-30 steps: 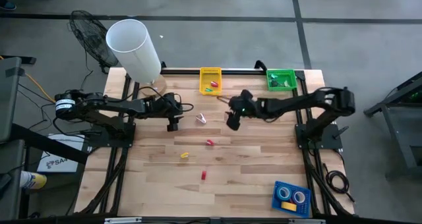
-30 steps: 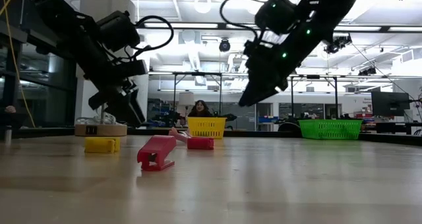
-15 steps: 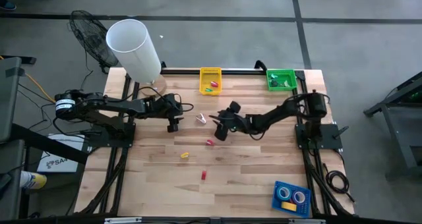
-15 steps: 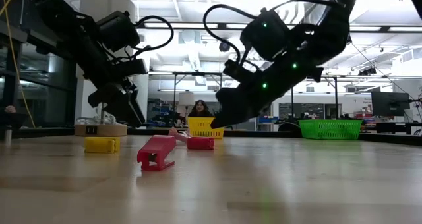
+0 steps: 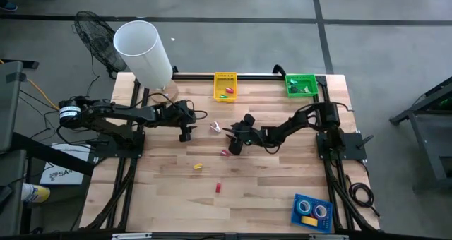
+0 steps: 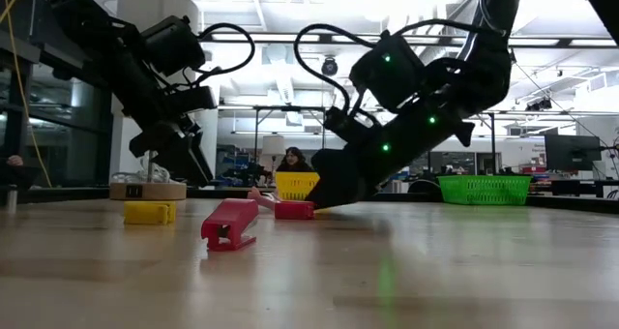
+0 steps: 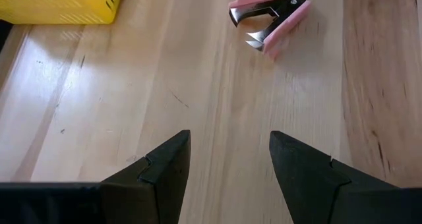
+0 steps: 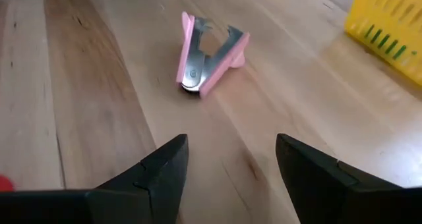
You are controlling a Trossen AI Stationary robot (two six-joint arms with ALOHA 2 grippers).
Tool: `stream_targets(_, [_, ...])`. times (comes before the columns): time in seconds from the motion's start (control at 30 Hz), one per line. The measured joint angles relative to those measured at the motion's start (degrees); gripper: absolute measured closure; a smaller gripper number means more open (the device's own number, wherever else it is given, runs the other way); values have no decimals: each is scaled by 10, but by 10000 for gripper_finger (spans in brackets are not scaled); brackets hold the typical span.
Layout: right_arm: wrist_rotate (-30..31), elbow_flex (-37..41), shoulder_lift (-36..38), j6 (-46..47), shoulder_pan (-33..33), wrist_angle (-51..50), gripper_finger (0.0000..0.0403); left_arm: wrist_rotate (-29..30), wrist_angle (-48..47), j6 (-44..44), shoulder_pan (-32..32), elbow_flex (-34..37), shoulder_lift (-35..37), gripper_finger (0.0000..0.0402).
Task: Pick and place Stapler, Stapler remover, tape
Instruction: Put the pink staple remover into the green bin
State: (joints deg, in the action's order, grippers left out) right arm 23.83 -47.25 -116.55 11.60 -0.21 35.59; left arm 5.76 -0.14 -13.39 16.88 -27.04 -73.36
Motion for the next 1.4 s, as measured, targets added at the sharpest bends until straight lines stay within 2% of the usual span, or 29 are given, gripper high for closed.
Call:
stream_targets(0.27, [-31,-39,-36,-13,-1,5,183,0,0,0,0,0,0,199])
stream_targets(0.63, [-48,-81,-46,33,-2,-28,185,0,0,0,0,0,0,199])
stream_targets(0.83, [-26,-83,-46,79,-1,-32,185,0,0,0,0,0,0,199])
stream_targets(1.4, [-2,-82,-46,96,0,-29,185,0,0,0,0,0,0,199])
